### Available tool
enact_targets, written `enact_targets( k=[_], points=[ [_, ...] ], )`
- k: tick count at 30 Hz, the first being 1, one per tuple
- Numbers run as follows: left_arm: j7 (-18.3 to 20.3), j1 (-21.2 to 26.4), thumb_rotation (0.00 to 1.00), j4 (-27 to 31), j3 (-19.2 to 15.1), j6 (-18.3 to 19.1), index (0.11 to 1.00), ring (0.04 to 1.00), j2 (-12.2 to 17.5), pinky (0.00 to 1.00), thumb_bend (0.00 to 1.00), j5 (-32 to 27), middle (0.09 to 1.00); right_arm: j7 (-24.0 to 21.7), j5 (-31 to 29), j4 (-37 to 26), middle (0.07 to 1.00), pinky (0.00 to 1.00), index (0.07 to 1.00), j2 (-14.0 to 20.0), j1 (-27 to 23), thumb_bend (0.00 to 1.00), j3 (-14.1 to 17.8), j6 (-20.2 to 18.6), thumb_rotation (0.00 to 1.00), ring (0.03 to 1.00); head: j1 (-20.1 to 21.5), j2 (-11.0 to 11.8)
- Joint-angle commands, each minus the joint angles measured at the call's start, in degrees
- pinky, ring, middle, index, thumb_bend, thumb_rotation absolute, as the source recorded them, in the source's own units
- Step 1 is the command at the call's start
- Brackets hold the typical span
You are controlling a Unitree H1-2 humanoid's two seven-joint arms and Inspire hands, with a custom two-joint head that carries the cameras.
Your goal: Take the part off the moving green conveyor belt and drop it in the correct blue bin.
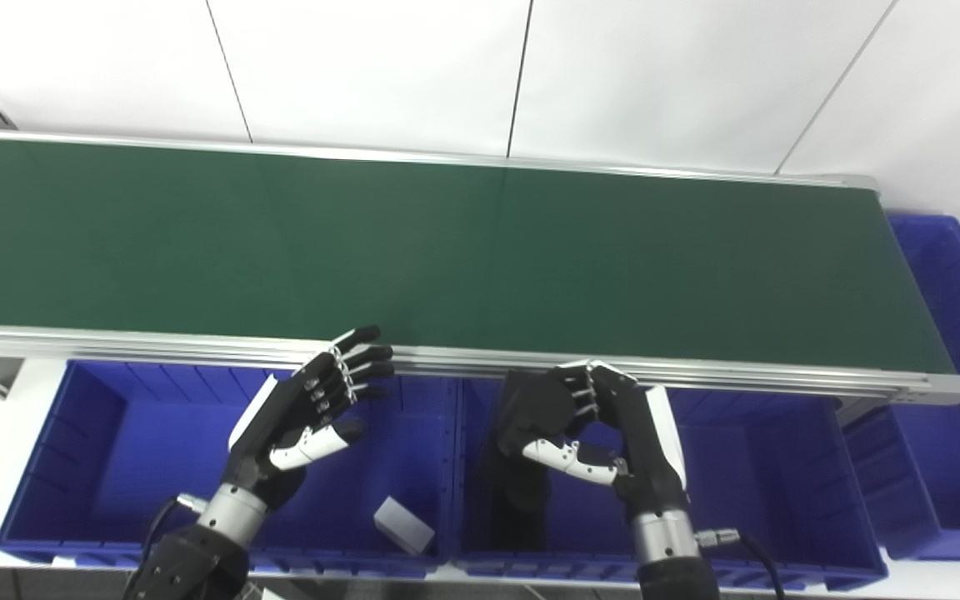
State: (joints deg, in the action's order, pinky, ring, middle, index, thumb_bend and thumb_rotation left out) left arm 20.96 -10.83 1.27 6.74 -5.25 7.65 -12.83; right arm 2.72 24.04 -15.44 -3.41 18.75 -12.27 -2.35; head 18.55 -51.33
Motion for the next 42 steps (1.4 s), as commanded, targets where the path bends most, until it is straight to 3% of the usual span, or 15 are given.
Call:
enact_targets(
  k=[1, 14, 23, 31, 42],
  points=[
    [0.38, 0.76, 0.46, 1.58, -0.11, -0.50, 0.858, 0.789, 0.56, 0.72, 1.00, -0.37, 0.818, -0.05, 0.65, 0.11, 0.527, 0.32, 0.532, 0.09, -0.68, 0.49, -0.62, 0.08, 0.00, 0.442, -0.09, 0.05],
    [0.55, 0.68, 0.46, 1.58, -0.23, -0.63, 0.867, 0.791, 0.91, 0.73, 1.00, -0.62, 0.818, 0.85, 6.20, 0.92, 0.512, 0.33, 0.544, 0.58, -1.05, 0.49, -1.76, -2.23, 0.00, 0.427, 0.24, 0.45],
    [0.51, 0.66, 0.47, 2.05, -0.48, -0.31, 0.865, 0.784, 1.34, 0.72, 1.00, -0.72, 0.812, 2.73, 7.22, -2.47, 0.519, 0.32, 0.539, 0.60, 0.88, 0.49, 2.97, -4.99, 0.00, 0.436, 0.59, 0.20],
    [0.66, 0.75, 0.46, 2.05, -0.81, -0.07, 0.865, 0.786, 1.80, 0.73, 1.00, -0.92, 0.811, 3.71, 4.54, -4.73, 0.520, 0.33, 0.532, 0.93, 2.43, 0.50, 6.86, -4.07, 0.00, 0.443, 0.83, -0.10],
    [1.02, 0.61, 0.46, 3.48, -1.07, 1.78, 0.871, 0.811, 2.54, 0.75, 0.98, -2.08, 0.824, 4.28, 4.79, -6.33, 0.511, 0.33, 0.535, 1.15, 3.55, 0.50, 8.42, -3.63, 0.00, 0.434, 1.01, -0.95]
  ],
)
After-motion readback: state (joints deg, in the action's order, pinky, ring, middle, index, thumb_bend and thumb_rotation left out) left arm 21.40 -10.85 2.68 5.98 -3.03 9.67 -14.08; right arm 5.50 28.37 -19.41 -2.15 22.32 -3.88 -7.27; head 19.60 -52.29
